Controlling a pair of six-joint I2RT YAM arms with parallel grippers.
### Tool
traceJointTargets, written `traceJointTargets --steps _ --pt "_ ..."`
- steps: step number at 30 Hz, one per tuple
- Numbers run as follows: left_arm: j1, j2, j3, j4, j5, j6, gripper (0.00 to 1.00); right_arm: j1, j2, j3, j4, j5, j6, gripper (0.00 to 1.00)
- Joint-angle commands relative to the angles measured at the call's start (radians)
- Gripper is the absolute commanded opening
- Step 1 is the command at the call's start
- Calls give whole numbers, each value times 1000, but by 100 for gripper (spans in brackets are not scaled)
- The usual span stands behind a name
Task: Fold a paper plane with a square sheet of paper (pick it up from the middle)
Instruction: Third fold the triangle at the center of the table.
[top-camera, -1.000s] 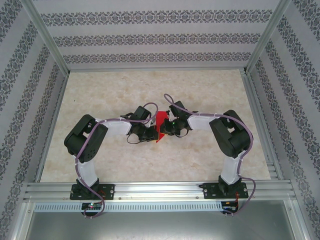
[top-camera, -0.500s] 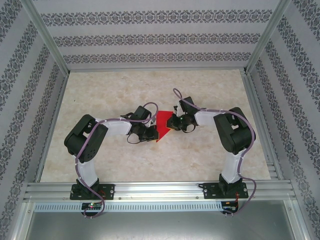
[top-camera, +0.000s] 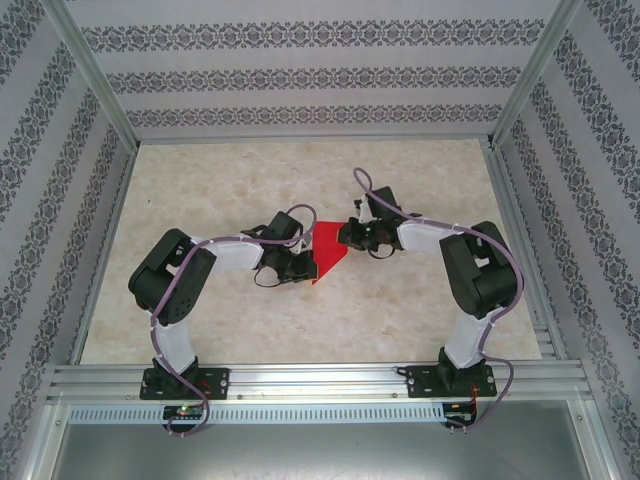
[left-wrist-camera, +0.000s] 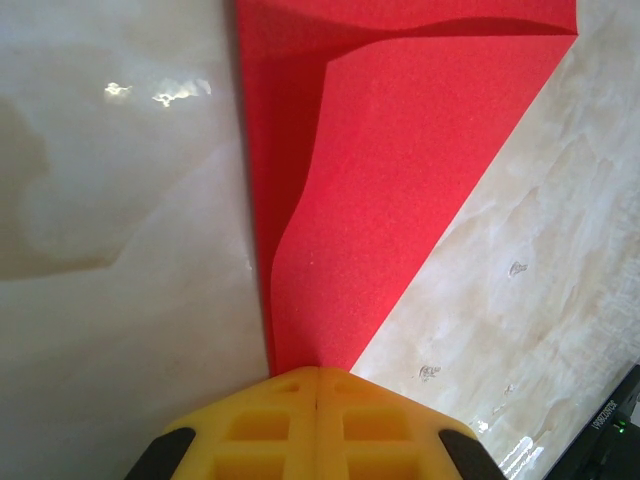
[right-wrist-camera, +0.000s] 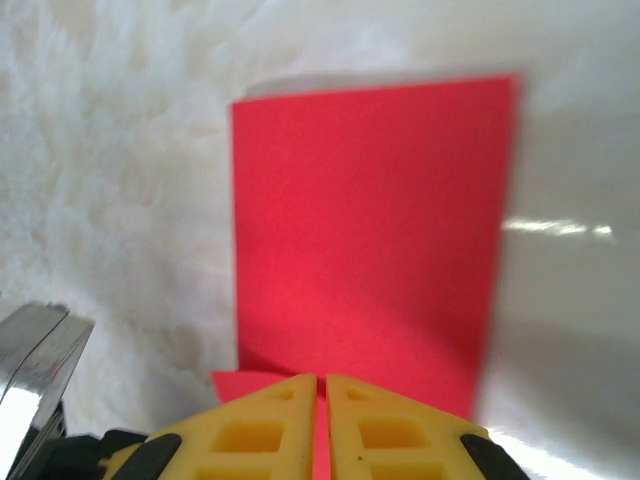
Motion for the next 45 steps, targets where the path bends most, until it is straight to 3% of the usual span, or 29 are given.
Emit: traceJointTargets --steps 1,7,20,35,45 --pt "-11 47 -18 -106 -92 2 3 58 5 -36 39 -18 49 12" --pt "-10 29 -11 -97 -90 11 3 95 65 -35 50 -38 91 10" --pt "-10 -60 21 123 21 93 9 86 113 -24 -19 -5 72 8" --pt "-22 51 25 73 27 105 9 86 151 -10 -55 2 90 8" --pt "-49 2 -44 -51 -1 155 9 86 185 -8 -106 44 109 8"
